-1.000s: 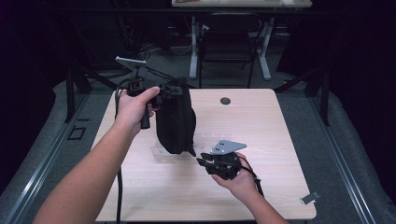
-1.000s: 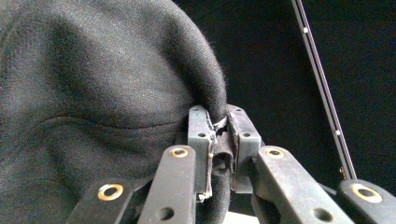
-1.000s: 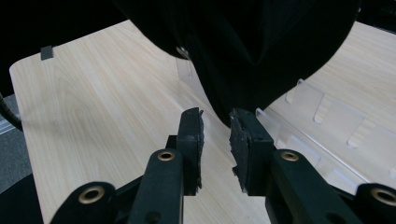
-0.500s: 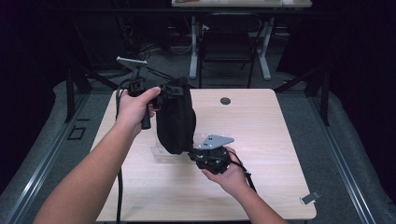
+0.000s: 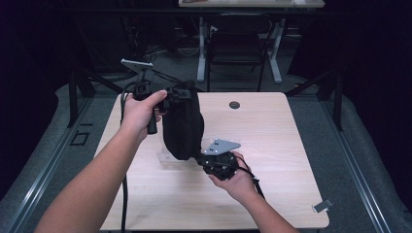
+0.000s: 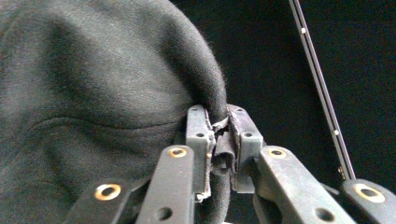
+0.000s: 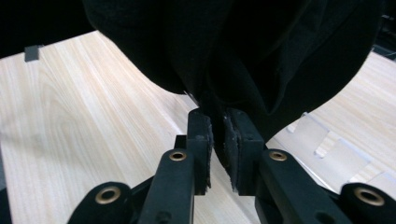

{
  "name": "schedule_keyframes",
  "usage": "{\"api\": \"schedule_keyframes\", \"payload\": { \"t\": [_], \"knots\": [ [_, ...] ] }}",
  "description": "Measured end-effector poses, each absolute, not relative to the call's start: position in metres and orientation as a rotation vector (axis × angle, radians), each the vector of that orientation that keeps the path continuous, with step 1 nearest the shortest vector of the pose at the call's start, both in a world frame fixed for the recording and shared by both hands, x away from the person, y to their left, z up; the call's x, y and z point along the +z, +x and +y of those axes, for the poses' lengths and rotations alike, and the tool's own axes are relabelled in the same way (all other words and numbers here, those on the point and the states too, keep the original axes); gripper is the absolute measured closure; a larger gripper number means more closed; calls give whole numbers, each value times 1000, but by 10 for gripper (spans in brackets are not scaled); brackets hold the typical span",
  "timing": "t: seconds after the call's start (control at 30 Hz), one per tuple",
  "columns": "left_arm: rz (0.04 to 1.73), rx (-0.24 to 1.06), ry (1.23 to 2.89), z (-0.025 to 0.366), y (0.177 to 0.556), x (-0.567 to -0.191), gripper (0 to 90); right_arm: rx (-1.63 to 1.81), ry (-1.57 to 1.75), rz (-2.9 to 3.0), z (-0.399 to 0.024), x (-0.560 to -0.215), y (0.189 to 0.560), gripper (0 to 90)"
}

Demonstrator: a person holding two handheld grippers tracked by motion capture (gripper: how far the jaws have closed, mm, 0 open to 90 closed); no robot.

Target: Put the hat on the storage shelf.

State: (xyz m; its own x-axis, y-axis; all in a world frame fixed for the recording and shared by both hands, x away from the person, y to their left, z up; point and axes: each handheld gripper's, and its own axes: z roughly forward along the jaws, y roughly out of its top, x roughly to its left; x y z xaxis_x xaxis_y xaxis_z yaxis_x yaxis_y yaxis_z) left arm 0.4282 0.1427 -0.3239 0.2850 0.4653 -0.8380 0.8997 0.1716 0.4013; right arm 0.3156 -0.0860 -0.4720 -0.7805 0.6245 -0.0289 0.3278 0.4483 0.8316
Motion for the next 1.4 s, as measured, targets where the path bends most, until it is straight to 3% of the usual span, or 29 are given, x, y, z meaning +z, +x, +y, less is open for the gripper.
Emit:
{"api": "schedule_keyframes", "payload": {
  "t": [0.17,0.4,1.03,1.4],
  "knots": [
    [1317,-514,1456,141,427,-323,735,1230,792,2366,-87,-472,313,820],
    [1292,-466,1437,147,422,-319,562,1227,802,2359,-90,-474,313,832],
    [1363,-353,1513,180,413,-339,536,1268,981,2356,-118,-495,319,840],
    [1421,-293,1555,199,411,-358,515,1259,990,2376,-123,-495,316,764]
  ]
}}
